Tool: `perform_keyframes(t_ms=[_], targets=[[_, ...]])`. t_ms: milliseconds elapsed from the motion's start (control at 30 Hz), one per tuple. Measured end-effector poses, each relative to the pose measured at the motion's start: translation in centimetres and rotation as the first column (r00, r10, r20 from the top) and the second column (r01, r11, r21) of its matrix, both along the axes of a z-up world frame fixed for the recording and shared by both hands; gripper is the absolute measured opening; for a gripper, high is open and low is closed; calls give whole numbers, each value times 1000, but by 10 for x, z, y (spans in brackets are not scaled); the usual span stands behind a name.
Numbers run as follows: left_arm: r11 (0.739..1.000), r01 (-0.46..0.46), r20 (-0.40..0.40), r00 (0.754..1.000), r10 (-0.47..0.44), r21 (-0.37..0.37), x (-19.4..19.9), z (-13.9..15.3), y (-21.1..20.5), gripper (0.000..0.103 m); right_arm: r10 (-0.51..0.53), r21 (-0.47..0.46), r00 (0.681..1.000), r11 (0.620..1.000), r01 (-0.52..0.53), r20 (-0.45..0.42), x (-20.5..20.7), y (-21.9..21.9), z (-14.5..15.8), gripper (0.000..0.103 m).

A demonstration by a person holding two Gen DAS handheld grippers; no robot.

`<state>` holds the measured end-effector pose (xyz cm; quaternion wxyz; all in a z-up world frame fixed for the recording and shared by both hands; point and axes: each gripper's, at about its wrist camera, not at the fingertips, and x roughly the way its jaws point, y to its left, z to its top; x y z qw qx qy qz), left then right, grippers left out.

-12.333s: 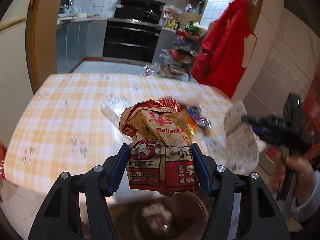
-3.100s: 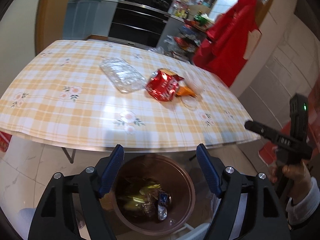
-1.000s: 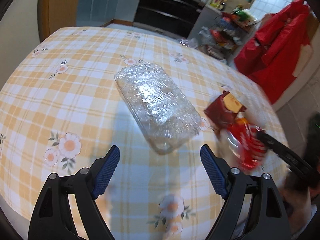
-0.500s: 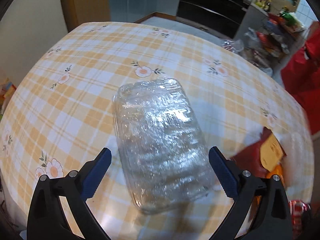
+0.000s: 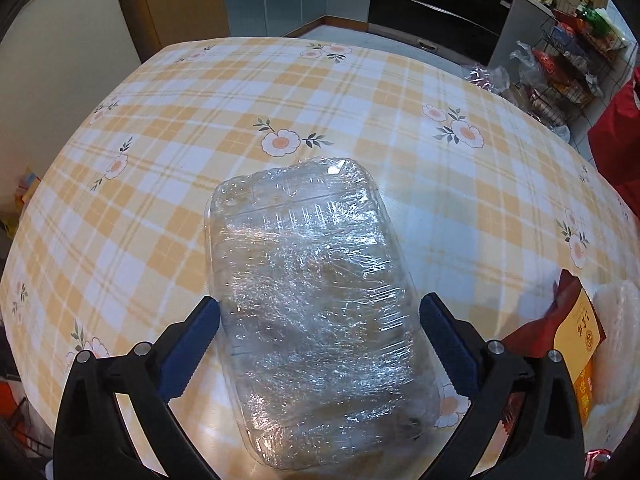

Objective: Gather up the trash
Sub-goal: 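Carry the can and wrapped tray over the bin and open the left tool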

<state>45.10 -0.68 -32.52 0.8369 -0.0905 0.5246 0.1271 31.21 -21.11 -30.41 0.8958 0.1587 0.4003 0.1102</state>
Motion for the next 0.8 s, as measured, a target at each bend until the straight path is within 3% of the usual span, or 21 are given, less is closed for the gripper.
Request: perform_keyframes(t_ms=[200, 400, 800], targets=[[996, 90, 22, 996, -90, -11, -25, 2, 5, 95, 2, 12, 1000, 1000, -2, 13, -5, 0, 8, 32], [978, 200, 65, 978, -196, -57, -77, 20, 13, 95, 7, 9, 1000, 1000, -8, 29, -17, 3, 19, 32], [901, 425, 138, 901, -412, -85, -224, 69, 0, 95, 23, 2, 998, 1000, -23, 67, -76, 10, 50, 32]])
